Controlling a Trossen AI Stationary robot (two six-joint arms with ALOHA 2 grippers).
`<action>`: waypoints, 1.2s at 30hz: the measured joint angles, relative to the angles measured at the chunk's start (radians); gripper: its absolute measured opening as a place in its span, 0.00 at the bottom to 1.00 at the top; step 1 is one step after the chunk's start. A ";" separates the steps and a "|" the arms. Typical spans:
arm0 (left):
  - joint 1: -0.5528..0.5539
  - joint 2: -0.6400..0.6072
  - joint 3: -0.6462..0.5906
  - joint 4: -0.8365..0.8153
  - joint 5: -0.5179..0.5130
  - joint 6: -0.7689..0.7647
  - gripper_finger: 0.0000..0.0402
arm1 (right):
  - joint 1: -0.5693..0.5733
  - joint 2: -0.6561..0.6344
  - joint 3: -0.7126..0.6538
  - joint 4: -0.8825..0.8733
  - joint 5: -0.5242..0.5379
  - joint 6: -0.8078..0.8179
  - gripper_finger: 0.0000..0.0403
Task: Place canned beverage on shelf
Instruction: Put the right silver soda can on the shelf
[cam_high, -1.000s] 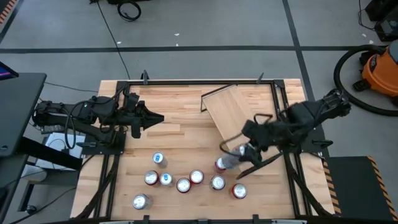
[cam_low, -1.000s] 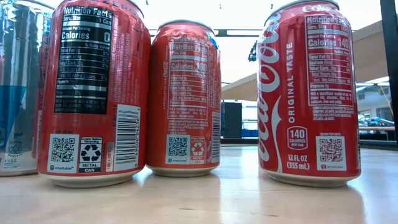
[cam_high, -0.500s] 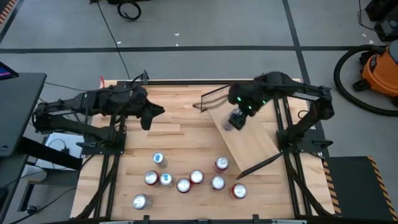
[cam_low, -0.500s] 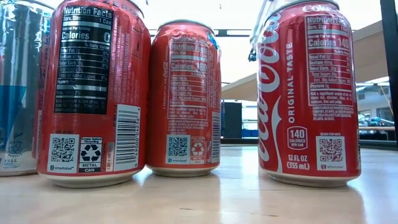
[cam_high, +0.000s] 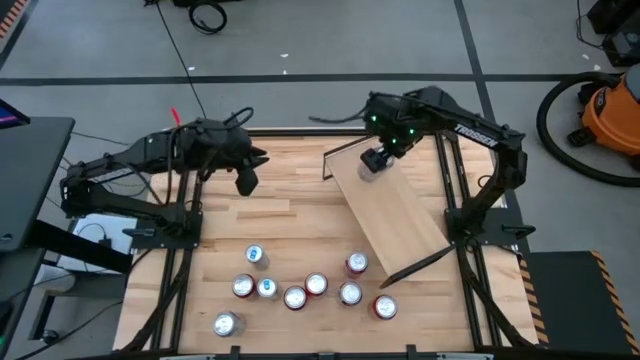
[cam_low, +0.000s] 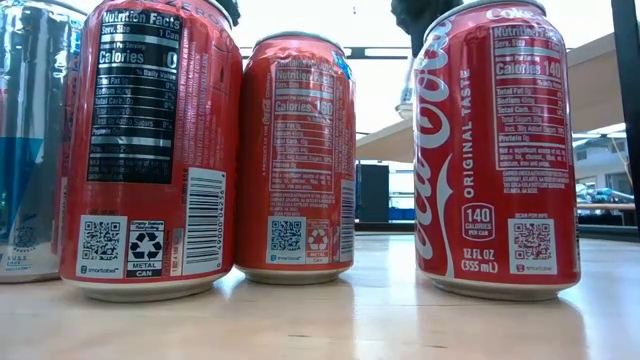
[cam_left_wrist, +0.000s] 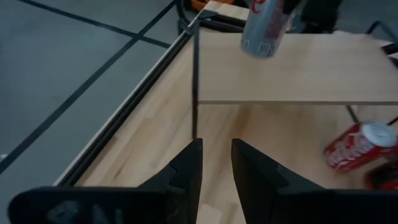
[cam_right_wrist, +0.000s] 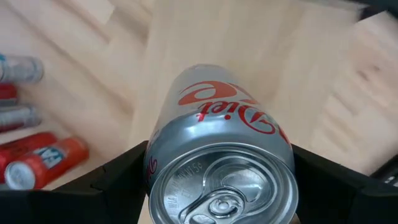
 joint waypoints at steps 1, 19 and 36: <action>0.009 0.006 0.000 0.001 -0.001 0.009 0.23 | -0.016 0.000 0.000 0.000 0.005 -0.016 0.81; 0.053 0.090 0.000 0.090 -0.001 -0.048 0.23 | -0.184 0.037 0.000 0.000 -0.052 -0.238 0.81; 0.053 0.090 0.000 0.092 0.002 -0.113 0.23 | -0.210 0.050 0.000 0.000 -0.022 -0.305 0.81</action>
